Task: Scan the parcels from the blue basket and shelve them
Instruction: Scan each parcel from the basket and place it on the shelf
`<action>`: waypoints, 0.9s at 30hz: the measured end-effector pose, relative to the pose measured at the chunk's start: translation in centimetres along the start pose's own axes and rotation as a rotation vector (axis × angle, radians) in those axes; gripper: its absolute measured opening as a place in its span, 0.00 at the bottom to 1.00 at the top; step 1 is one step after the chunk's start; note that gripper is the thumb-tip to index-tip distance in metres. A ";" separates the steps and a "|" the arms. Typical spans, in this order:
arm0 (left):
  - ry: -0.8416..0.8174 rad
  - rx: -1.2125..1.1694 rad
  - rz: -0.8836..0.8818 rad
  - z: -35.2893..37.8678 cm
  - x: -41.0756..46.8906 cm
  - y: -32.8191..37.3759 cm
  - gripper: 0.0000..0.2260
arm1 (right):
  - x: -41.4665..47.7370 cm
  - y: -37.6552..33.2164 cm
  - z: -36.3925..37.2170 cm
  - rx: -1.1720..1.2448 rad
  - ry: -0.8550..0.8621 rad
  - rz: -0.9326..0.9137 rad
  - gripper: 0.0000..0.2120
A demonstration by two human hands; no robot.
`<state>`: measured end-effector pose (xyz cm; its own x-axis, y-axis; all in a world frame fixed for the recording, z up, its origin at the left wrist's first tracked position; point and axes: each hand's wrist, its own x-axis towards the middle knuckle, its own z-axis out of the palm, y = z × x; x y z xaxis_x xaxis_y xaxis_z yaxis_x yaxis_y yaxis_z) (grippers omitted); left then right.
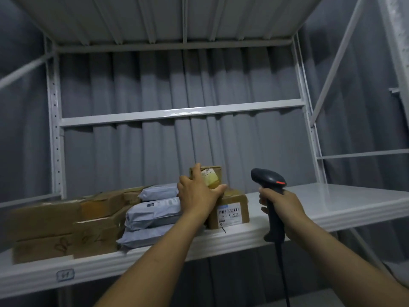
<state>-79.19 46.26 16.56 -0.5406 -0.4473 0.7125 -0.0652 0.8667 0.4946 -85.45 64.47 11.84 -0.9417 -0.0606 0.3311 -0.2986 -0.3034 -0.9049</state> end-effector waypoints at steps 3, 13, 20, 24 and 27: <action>0.007 0.088 0.012 2.1 1.0 -0.2 0.42 | 1.1 1.0 0.5 0.008 0.002 0.045 0.10; -0.091 0.213 0.049 3.5 2.7 -1.2 0.36 | 0.2 1.2 0.8 -0.079 -0.034 0.038 0.09; -0.086 0.361 0.189 -0.1 -0.8 -2.1 0.31 | -5.0 -1.6 -1.0 -0.189 -0.066 0.022 0.09; -0.108 0.394 0.244 -2.0 -6.0 -3.1 0.26 | -9.7 -1.5 -1.6 -0.223 -0.065 0.022 0.09; -0.183 0.424 0.283 -2.7 -11.6 -4.9 0.26 | -13.9 0.1 -2.0 -0.255 -0.088 0.037 0.07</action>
<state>-70.38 46.60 7.22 -0.7211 -0.1700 0.6717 -0.2077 0.9779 0.0244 -72.73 67.17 6.62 -0.9389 -0.1534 0.3080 -0.3039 -0.0505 -0.9514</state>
